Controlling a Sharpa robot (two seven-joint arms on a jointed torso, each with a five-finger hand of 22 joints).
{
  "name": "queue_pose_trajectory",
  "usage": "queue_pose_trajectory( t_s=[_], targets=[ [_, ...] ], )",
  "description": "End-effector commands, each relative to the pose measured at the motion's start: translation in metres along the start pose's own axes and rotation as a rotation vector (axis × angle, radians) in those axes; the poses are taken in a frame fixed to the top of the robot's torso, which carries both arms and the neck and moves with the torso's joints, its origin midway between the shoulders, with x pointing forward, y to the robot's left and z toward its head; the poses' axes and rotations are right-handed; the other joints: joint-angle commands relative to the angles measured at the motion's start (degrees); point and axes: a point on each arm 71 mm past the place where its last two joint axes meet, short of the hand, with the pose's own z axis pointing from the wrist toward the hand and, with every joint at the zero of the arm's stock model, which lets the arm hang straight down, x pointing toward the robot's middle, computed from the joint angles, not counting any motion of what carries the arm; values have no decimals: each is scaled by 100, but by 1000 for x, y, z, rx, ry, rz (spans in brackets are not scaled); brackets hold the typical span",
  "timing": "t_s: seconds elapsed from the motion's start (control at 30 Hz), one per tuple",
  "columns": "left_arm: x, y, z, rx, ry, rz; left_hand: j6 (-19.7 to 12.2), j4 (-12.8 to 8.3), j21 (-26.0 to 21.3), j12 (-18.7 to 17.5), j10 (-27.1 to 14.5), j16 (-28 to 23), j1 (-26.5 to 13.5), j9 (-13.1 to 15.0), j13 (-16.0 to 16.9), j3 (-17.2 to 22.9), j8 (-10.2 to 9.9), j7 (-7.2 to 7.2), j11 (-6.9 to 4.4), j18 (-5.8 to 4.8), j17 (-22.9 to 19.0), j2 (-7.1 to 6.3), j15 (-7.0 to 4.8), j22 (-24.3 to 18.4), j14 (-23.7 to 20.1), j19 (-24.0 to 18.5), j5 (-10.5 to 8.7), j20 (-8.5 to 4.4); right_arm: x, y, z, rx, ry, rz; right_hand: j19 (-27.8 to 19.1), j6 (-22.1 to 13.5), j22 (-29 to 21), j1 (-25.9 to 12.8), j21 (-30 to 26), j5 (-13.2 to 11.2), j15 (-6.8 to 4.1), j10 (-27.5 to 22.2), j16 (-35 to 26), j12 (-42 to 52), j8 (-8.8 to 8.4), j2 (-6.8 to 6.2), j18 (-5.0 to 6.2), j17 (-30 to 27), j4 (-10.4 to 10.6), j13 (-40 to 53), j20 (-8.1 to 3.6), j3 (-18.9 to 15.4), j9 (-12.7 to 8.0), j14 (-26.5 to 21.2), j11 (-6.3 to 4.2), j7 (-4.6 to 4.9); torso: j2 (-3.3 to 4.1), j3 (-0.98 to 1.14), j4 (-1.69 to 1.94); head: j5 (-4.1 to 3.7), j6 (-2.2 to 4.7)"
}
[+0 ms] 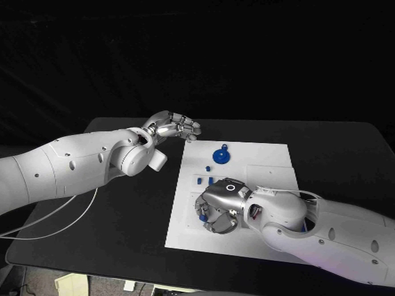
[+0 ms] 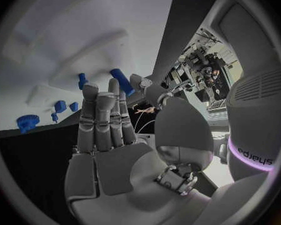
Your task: Assemble the parts on the task board
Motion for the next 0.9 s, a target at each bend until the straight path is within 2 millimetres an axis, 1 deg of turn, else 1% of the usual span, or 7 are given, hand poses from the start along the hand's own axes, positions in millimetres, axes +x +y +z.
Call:
queue_pose_trajectory(
  t_s=[0.03,0.1,0.2,0.6,0.8,0.83,0.9],
  targets=[
    [2,-1,0,9,17,-1,-48,37,-30,4,-49,-38,-14,-7,-10,2,21,11,-2,116,7,0,-14,8,-35,-36,9,24,-4,-1,-1,2,-55,27,-65,-196,106,52,-21,12,85,-193,-18,-113,-116,-108,104,-9,0,-64,14,-246,-58,-21,95,104,0,1,0,-1,5],
    [1,-1,0,8,16,0,-49,36,-31,3,-50,-40,-13,-7,-10,2,21,11,-2,116,8,-1,-14,8,-36,-37,9,24,-5,-3,-2,13,-68,34,-114,-317,97,81,-44,42,135,-326,-25,-199,-193,-174,104,-18,5,-127,33,-414,-105,-66,146,157,0,1,2,-4,6],
    [1,-1,0,8,19,-1,-50,37,-32,3,-51,-41,-13,-8,-11,2,21,12,-2,116,10,-1,-14,9,-36,-37,9,24,-6,-4,-3,24,-94,38,-146,-488,94,-117,-58,-133,213,-523,-13,-319,-292,-279,104,-16,48,-215,66,-689,-163,-107,227,238,1,0,3,-7,8],
    [1,-1,0,7,17,-1,-53,38,-36,3,-52,-46,-12,-8,-13,3,21,12,-1,116,14,0,-13,10,-38,-39,9,25,-18,-12,-17,38,-166,101,-154,-531,73,-98,-89,37,243,-563,22,-351,-310,-270,104,-25,68,-328,61,-852,-218,-147,256,269,0,-2,2,-28,49],
    [0,-1,0,9,19,-3,-54,39,-38,3,-52,-48,-12,-9,-14,3,22,13,-1,117,17,0,-13,11,-38,-39,9,25,-46,-36,-32,110,-235,293,-133,-453,72,-87,-89,44,217,-469,46,-296,-263,-177,104,-34,102,-353,59,-884,-222,-136,228,237,-2,-2,0,-108,114],
    [0,-1,0,9,24,-4,-54,40,-38,3,-52,-48,-13,-9,-15,3,22,13,-1,117,18,1,-13,12,-37,-39,9,25,-50,-45,-37,159,-238,348,-131,-413,71,-78,-91,-9,202,-421,49,-264,-240,-121,104,-39,109,-352,57,-886,-217,-136,213,216,-3,-3,0,-129,131],
    [-1,0,0,10,28,-5,-53,46,-38,8,-45,-46,-16,-8,-15,3,24,13,-3,117,25,11,-15,15,-28,-34,9,25,-57,-61,-45,225,-232,376,-150,-245,59,-137,-118,-197,166,-259,26,-145,-137,97,104,-61,242,-317,76,-840,-167,-163,162,148,-5,-2,-7,-150,152]
  ],
)
